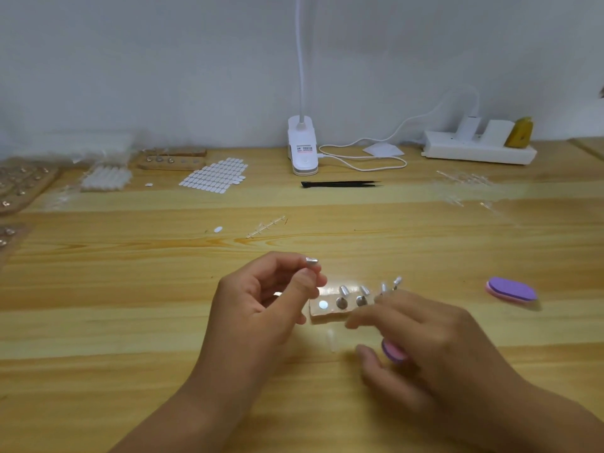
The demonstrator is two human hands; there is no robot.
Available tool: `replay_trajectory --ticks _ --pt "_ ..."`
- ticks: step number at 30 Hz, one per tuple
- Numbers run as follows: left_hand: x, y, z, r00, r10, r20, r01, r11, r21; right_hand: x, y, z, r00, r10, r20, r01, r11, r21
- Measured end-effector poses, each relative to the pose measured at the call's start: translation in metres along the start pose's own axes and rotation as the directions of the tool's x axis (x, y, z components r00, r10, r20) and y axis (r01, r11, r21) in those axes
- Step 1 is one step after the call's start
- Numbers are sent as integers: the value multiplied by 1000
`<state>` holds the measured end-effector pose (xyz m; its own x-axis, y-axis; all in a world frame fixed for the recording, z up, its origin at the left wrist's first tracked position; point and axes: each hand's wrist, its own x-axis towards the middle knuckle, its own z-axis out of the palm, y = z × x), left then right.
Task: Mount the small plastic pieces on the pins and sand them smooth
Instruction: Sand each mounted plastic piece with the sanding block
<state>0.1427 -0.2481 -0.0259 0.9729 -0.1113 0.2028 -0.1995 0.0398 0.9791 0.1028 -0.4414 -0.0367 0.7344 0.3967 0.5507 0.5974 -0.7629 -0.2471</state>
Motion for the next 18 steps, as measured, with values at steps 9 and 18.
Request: replay_trajectory --ticks 9,18 --pt "1 -3 2 999 -14 40 13 999 44 3 -4 16 1000 -10 22 13 992 -124" --pt "-1 0 2 993 -18 116 7 995 100 3 0 15 995 30 -94 -40 993 -115"
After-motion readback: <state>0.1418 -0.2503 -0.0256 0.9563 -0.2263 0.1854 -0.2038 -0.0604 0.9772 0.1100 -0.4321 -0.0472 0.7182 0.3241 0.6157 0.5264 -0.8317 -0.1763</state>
